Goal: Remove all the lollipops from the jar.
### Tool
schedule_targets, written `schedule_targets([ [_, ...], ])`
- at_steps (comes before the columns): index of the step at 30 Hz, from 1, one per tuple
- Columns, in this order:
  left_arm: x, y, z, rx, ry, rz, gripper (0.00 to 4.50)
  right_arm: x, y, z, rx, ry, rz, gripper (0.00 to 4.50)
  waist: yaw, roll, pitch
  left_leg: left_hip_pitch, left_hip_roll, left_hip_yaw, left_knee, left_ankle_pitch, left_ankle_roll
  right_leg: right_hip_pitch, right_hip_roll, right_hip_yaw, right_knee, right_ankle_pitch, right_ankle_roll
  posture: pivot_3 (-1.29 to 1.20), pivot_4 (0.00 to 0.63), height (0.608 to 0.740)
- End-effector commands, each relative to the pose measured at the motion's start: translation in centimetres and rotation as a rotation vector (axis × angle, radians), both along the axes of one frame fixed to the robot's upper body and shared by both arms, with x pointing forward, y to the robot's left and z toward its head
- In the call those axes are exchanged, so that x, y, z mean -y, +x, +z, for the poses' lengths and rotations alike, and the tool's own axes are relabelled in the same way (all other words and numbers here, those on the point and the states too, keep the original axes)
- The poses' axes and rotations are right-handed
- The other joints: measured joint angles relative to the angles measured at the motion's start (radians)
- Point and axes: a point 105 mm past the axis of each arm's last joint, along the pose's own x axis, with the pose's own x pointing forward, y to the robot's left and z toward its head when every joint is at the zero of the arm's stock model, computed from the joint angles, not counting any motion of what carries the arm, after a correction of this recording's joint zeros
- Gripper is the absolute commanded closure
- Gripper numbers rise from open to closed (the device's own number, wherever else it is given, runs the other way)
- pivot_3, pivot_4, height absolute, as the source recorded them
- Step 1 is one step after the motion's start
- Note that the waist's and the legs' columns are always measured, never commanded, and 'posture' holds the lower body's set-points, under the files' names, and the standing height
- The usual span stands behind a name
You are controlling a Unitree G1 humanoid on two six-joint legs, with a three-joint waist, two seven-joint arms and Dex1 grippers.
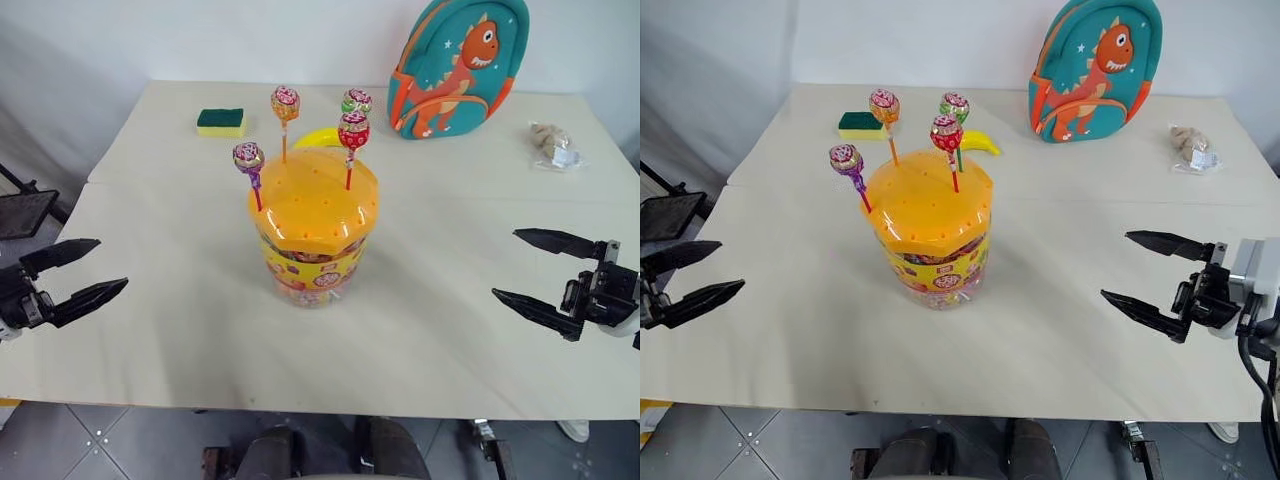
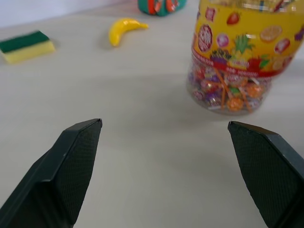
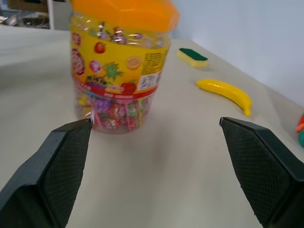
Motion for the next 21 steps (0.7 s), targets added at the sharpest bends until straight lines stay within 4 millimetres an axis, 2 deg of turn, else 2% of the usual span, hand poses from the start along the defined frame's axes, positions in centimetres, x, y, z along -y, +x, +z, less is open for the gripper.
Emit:
schedule_targets([
  [1,0.5,0.6,-0.4,0.048,0.022,0.015,0.00,-0.2,0.3,0.0,0.017,0.015,0.007,0.02,-0.001,0.000,0.000,0.000,0.000,0.000,0.000,0.000,0.000,0.000,0.000,0.000,0.000,0.000,0.000,0.00,0.150,0.740],
  [3,1.1,1.2,-0.4,0.066,-0.020,0.020,0.00,-0.4,0.7,0.3,0.021,0.049,0.007,0.02,-0.001,0.000,0.000,0.000,0.000,0.000,0.000,0.000,0.000,0.000,0.000,0.000,0.000,0.000,0.000,0.00,0.150,0.740],
  [6,2.7,0.7,0.5,0.084,-0.082,-0.076,0.00,-1.4,1.2,3.0,0.064,0.190,0.009,0.02,-0.003,-0.001,0.000,0.000,0.000,0.000,0.000,0.000,0.000,-0.001,0.000,0.000,0.001,0.000,0.000,0.00,0.150,0.740],
  [8,3.8,0.0,1.9,0.080,-0.155,-0.156,0.00,-2.2,0.7,4.3,0.087,0.238,0.050,0.02,-0.002,0.000,0.000,0.000,0.000,0.000,0.000,0.000,0.000,-0.001,0.000,0.000,0.001,0.000,0.000,0.00,0.150,0.740],
  [10,6.9,-1.0,3.6,0.064,-0.124,-0.317,0.00,-3.4,-0.6,5.5,0.128,0.251,0.126,0.02,0.001,-0.001,0.001,-0.001,0.000,-0.001,0.000,0.000,0.000,-0.001,0.000,0.000,0.001,0.000,0.000,0.00,0.150,0.740],
  [11,7.6,-1.3,3.9,0.056,-0.109,-0.353,0.00,-3.7,-0.8,5.8,0.136,0.251,0.142,0.02,0.003,-0.001,0.001,-0.002,0.001,-0.002,0.000,0.000,0.000,-0.001,0.000,0.000,0.000,0.000,0.000,0.00,0.150,0.740],
  [13,10.4,-0.2,7.2,0.172,-0.170,-0.413,0.00,-4.1,-1.1,6.3,0.152,0.230,0.158,0.02,0.015,-0.001,0.001,-0.002,0.000,-0.003,0.001,0.000,0.000,0.000,-0.001,-0.001,0.000,0.000,0.000,0.00,0.150,0.740],
  [15,12.7,0.7,8.7,0.205,-0.201,-0.457,0.00,-4.2,-1.0,6.8,0.181,0.203,0.159,0.02,0.028,-0.001,0.001,-0.002,-0.001,-0.004,0.003,0.001,0.001,0.001,-0.001,0.000,0.000,0.001,0.001,0.00,0.150,0.740],
  [17,14.2,1.2,8.6,0.191,-0.202,-0.495,0.00,-4.1,-0.8,6.9,0.201,0.169,0.153,0.02,0.025,0.000,0.000,-0.002,-0.003,-0.004,0.004,0.001,0.001,0.002,-0.001,0.001,0.000,0.002,0.003,0.00,0.150,0.740],
  [21,15.9,1.5,8.9,0.174,-0.240,-0.555,0.00,-3.8,-0.4,7.0,0.210,0.143,0.147,0.02,0.015,-0.001,0.000,-0.001,-0.002,0.000,0.002,0.001,0.002,0.001,0.003,0.003,0.000,0.002,0.003,0.00,0.150,0.740],
])
